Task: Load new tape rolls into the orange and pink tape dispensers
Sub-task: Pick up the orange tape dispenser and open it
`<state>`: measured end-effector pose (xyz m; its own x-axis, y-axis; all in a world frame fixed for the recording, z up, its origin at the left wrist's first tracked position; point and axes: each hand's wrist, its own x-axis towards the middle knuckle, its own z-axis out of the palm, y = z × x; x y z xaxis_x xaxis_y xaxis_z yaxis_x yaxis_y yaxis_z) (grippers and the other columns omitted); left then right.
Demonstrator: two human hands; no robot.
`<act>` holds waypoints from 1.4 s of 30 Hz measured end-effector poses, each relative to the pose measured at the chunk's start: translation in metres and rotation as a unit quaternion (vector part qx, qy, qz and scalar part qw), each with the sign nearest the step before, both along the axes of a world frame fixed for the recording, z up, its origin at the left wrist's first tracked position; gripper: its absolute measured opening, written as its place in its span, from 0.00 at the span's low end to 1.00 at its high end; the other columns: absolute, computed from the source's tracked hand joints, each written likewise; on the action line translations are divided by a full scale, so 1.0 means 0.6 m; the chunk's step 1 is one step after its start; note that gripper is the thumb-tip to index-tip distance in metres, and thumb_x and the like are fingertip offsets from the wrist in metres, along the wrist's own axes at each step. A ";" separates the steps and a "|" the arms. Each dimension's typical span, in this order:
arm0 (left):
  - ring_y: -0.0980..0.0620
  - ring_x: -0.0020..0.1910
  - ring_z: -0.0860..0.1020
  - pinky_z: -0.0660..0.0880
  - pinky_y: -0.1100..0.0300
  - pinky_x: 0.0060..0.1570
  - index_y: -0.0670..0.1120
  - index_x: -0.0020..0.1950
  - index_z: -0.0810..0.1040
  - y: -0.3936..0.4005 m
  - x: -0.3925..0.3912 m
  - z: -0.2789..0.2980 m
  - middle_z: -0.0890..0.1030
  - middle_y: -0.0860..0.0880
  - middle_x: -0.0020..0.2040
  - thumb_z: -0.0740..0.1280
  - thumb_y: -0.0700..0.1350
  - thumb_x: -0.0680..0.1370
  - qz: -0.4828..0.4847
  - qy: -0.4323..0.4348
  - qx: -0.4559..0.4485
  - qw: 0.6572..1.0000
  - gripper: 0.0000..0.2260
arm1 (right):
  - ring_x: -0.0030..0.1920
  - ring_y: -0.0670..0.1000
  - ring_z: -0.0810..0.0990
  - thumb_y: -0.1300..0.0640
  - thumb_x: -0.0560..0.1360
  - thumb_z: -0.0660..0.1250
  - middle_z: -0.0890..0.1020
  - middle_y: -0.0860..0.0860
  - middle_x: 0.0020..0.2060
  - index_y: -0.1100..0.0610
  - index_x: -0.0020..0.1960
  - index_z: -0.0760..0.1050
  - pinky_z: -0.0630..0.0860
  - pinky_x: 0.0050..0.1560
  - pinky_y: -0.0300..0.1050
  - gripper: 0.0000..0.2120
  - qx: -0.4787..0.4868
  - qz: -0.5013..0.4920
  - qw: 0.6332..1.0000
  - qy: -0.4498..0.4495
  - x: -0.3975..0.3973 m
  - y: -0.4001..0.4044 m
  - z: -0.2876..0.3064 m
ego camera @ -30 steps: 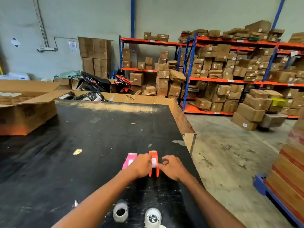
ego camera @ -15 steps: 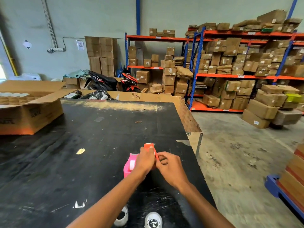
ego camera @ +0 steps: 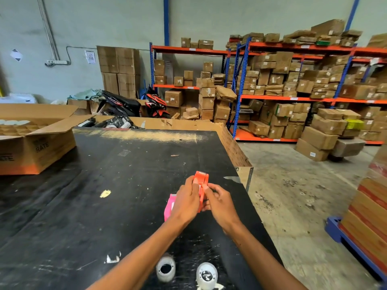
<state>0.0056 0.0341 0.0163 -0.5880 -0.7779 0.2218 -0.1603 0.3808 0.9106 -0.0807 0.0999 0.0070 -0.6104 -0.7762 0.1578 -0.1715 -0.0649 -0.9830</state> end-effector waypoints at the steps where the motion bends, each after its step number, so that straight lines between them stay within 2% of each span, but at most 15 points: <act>1: 0.40 0.51 0.79 0.76 0.40 0.54 0.51 0.63 0.71 -0.002 0.002 -0.004 0.82 0.40 0.48 0.48 0.54 0.80 0.007 -0.002 -0.006 1.000 0.19 | 0.36 0.57 0.83 0.52 0.78 0.62 0.85 0.62 0.40 0.56 0.55 0.77 0.82 0.44 0.55 0.10 0.000 -0.010 1.000 0.010 0.003 -0.003 -0.003; 4: 0.44 0.51 0.79 0.77 0.44 0.54 0.51 0.65 0.71 -0.001 0.010 -0.008 0.81 0.42 0.50 0.48 0.54 0.81 0.016 0.008 -0.007 1.000 0.19 | 0.41 0.58 0.85 0.50 0.78 0.61 0.85 0.61 0.41 0.53 0.57 0.76 0.82 0.47 0.58 0.11 0.002 -0.021 0.999 0.027 0.016 -0.007 -0.010; 7: 0.48 0.47 0.79 0.78 0.46 0.50 0.56 0.65 0.71 -0.008 0.020 -0.015 0.80 0.45 0.49 0.46 0.60 0.79 0.040 0.021 -0.047 0.998 0.22 | 0.45 0.50 0.85 0.51 0.79 0.60 0.86 0.53 0.43 0.52 0.61 0.74 0.82 0.50 0.50 0.13 -0.008 -0.020 0.998 0.059 0.032 -0.012 -0.008; 12: 0.50 0.50 0.77 0.76 0.51 0.52 0.52 0.66 0.72 -0.016 0.039 -0.007 0.78 0.50 0.48 0.48 0.55 0.82 0.015 0.054 -0.052 0.997 0.19 | 0.39 0.50 0.82 0.51 0.80 0.58 0.84 0.58 0.40 0.44 0.55 0.74 0.79 0.45 0.51 0.07 -0.022 -0.010 0.995 0.095 0.054 -0.019 0.009; 15: 0.50 0.44 0.76 0.75 0.51 0.46 0.49 0.59 0.74 -0.040 0.056 0.009 0.77 0.50 0.42 0.50 0.51 0.83 0.057 0.101 0.015 0.993 0.16 | 0.40 0.42 0.81 0.47 0.80 0.57 0.83 0.49 0.37 0.47 0.59 0.71 0.78 0.46 0.49 0.10 0.003 -0.040 0.994 0.102 0.044 -0.012 0.008; 18: 0.52 0.45 0.74 0.71 0.57 0.46 0.47 0.67 0.69 -0.100 0.089 0.027 0.77 0.47 0.51 0.50 0.51 0.83 0.102 0.096 0.023 0.990 0.17 | 0.39 0.35 0.80 0.49 0.80 0.57 0.84 0.51 0.34 0.49 0.58 0.70 0.76 0.51 0.46 0.09 0.093 -0.051 0.987 0.118 0.010 0.017 -0.008; 20: 0.50 0.49 0.76 0.72 0.57 0.47 0.48 0.70 0.67 -0.115 0.104 0.036 0.76 0.46 0.54 0.52 0.49 0.83 0.072 0.103 0.077 0.989 0.16 | 0.44 0.41 0.83 0.50 0.79 0.59 0.86 0.51 0.37 0.52 0.58 0.74 0.76 0.54 0.45 0.12 0.187 -0.042 0.969 0.159 -0.010 0.023 -0.034; 24: 0.50 0.42 0.77 0.72 0.58 0.40 0.45 0.63 0.72 -0.083 0.098 0.035 0.79 0.47 0.45 0.56 0.42 0.81 0.018 0.170 0.215 0.962 0.12 | 0.56 0.56 0.80 0.46 0.76 0.61 0.82 0.54 0.56 0.47 0.64 0.74 0.75 0.57 0.48 0.18 0.306 -0.034 0.922 0.237 -0.010 0.003 -0.073; 28: 0.52 0.32 0.77 0.72 0.57 0.37 0.45 0.54 0.72 -0.052 0.098 0.017 0.79 0.44 0.38 0.57 0.41 0.81 -0.018 0.209 0.320 0.924 0.06 | 0.58 0.62 0.77 0.43 0.77 0.59 0.76 0.59 0.56 0.53 0.59 0.76 0.73 0.54 0.52 0.19 0.353 -0.050 0.885 0.299 0.004 -0.007 -0.078; 30: 0.51 0.31 0.79 0.71 0.57 0.35 0.45 0.53 0.72 -0.036 0.097 0.004 0.81 0.42 0.37 0.58 0.42 0.82 -0.037 0.206 0.350 0.913 0.04 | 0.56 0.62 0.77 0.43 0.77 0.58 0.77 0.59 0.54 0.56 0.55 0.77 0.73 0.52 0.51 0.19 0.349 -0.057 0.884 0.307 0.006 -0.003 -0.074; 32: 0.51 0.31 0.78 0.72 0.60 0.31 0.43 0.56 0.72 -0.019 0.086 -0.013 0.82 0.42 0.36 0.58 0.41 0.82 -0.040 0.186 0.369 0.910 0.06 | 0.50 0.62 0.79 0.48 0.78 0.58 0.80 0.59 0.46 0.60 0.46 0.78 0.74 0.48 0.51 0.17 0.283 -0.089 0.918 0.263 0.010 0.001 -0.065; 34: 0.50 0.35 0.81 0.76 0.61 0.31 0.40 0.57 0.75 0.003 0.067 -0.031 0.83 0.39 0.43 0.58 0.41 0.82 -0.036 0.134 0.360 0.923 0.09 | 0.42 0.59 0.78 0.57 0.78 0.57 0.79 0.55 0.35 0.59 0.36 0.74 0.73 0.41 0.50 0.14 0.210 -0.122 0.949 0.202 0.017 0.000 -0.048; 36: 0.46 0.43 0.81 0.78 0.56 0.41 0.37 0.57 0.77 0.026 0.048 -0.044 0.82 0.34 0.51 0.59 0.41 0.80 -0.038 0.112 0.354 0.928 0.12 | 0.41 0.55 0.76 0.61 0.77 0.56 0.77 0.52 0.35 0.59 0.38 0.77 0.68 0.37 0.46 0.14 0.187 -0.127 0.957 0.181 0.024 0.000 -0.028; 39: 0.47 0.40 0.79 0.76 0.55 0.42 0.38 0.51 0.79 0.042 0.028 -0.037 0.81 0.37 0.44 0.58 0.46 0.82 -0.021 0.126 0.366 0.922 0.14 | 0.45 0.55 0.80 0.60 0.77 0.55 0.83 0.56 0.42 0.62 0.47 0.80 0.73 0.44 0.46 0.14 0.174 -0.145 0.958 0.176 0.018 0.008 -0.016; 42: 0.46 0.40 0.81 0.77 0.50 0.49 0.41 0.48 0.82 0.048 0.020 -0.025 0.83 0.42 0.40 0.61 0.56 0.80 -0.052 0.143 0.412 0.898 0.20 | 0.48 0.56 0.81 0.59 0.77 0.56 0.85 0.56 0.46 0.60 0.48 0.81 0.76 0.49 0.49 0.14 0.169 -0.153 0.958 0.171 0.011 0.017 -0.010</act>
<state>0.0173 0.0629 0.0010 -0.6771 -0.6920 -0.2505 0.1234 -0.4423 0.8883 -0.0742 0.1101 0.0009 -0.7757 -0.6107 0.1593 -0.4468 0.3530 -0.8221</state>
